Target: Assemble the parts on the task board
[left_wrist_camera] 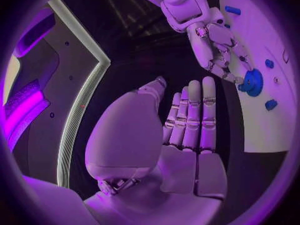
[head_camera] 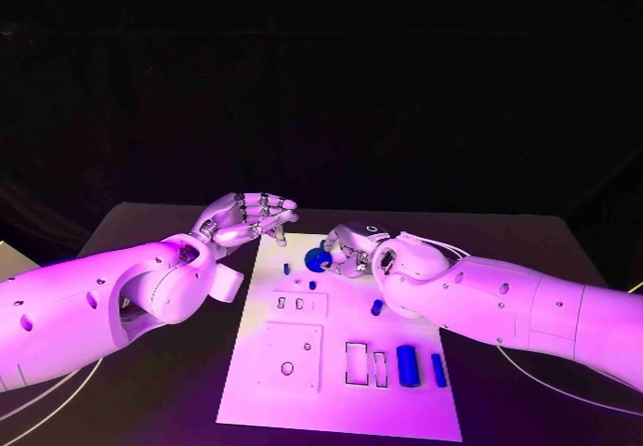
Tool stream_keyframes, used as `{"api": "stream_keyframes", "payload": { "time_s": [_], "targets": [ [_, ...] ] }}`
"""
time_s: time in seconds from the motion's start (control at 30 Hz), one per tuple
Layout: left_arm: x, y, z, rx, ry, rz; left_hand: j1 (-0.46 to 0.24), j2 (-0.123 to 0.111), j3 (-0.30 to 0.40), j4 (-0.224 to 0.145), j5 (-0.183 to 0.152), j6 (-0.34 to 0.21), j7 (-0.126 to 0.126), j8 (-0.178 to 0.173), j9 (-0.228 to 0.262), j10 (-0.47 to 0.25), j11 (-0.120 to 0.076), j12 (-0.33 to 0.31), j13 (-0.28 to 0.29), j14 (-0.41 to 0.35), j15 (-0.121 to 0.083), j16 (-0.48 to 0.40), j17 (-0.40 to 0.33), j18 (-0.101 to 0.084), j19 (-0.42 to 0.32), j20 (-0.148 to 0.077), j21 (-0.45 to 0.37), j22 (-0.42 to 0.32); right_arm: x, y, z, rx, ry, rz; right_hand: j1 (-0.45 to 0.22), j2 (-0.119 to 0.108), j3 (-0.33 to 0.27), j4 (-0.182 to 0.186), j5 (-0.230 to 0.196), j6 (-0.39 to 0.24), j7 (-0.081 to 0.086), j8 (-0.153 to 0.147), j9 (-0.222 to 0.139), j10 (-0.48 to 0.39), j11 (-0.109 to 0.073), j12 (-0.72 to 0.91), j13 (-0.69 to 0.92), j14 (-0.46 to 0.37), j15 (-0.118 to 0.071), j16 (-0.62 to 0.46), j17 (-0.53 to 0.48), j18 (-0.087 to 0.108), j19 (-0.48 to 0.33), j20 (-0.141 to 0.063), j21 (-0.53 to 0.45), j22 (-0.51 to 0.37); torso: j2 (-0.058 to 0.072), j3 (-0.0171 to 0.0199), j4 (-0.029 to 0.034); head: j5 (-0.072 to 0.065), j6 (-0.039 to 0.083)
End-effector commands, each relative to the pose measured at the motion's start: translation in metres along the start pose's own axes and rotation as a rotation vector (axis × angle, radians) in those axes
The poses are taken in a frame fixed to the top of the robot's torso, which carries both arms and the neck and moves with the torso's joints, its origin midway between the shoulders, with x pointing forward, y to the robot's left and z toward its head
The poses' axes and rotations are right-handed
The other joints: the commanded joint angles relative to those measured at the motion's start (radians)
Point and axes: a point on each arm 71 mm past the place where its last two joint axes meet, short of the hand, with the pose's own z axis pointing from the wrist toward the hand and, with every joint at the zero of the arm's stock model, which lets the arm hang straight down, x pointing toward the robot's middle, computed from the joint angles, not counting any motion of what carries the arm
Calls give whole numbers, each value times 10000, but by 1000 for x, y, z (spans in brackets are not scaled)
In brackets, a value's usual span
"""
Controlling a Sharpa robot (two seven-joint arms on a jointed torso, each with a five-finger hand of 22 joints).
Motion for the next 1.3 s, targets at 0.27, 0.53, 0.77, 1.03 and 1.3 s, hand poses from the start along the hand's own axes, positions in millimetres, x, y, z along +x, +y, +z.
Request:
{"api": "stream_keyframes", "payload": {
  "time_s": [0.27,0.53,0.77,1.03,1.3],
  "targets": [
    [-4,0,0,59,-46,-15,71,41,20,-29,-44,-39,380,40,8,-82,-15,41,4,-46,2,-39,-9,63,-60,21,55,9,-27,-11,-26,-611,-1698,1034,234,-212,119,-177,-1,-20,20,-88,-10,63,43,40,211,841,46,-35,1735,12,17,29,-4,18,-74,40,-109,-33,60],
    [-7,1,2,67,-94,9,83,16,-14,-10,-45,-81,403,50,55,-126,1,84,-10,-218,47,-237,-93,53,-339,51,-140,-98,-46,-44,-57,-164,-720,2076,501,-458,143,-382,-137,-51,17,-141,-5,30,40,6,181,823,46,-63,1668,20,-5,30,-55,2,-181,57,-208,36,39],
    [-8,3,2,78,-44,-8,103,17,-45,10,-46,-90,392,81,112,-132,15,156,-17,-356,73,-528,-250,49,-602,108,-461,-295,-57,-89,-97,81,189,2814,1434,-684,283,-1013,-237,-8,-41,-170,36,39,-16,-5,180,823,-13,-67,1670,4,28,-18,-24,97,-253,115,-363,3,37],
    [-8,4,2,50,10,-20,98,-7,-84,25,-47,-79,378,104,144,-116,9,202,-20,-399,81,-672,-335,51,-682,131,-620,-403,-59,-134,-126,862,-38,2704,1577,-750,299,-1135,-205,10,-51,-173,47,69,-26,21,213,829,-28,-57,1697,-13,67,-32,37,169,-283,182,-432,-88,12],
    [-7,5,3,59,66,-37,143,16,-79,20,-45,115,273,216,202,-111,-49,234,-29,-342,43,-741,-390,65,-657,125,-707,-481,-38,-148,-129,1438,35,2617,1593,-767,296,-1151,-184,6,-56,-177,47,56,-27,3,193,820,-32,-73,1655,-1,41,-34,-9,129,-269,208,-448,-35,-53]
  ]
}}
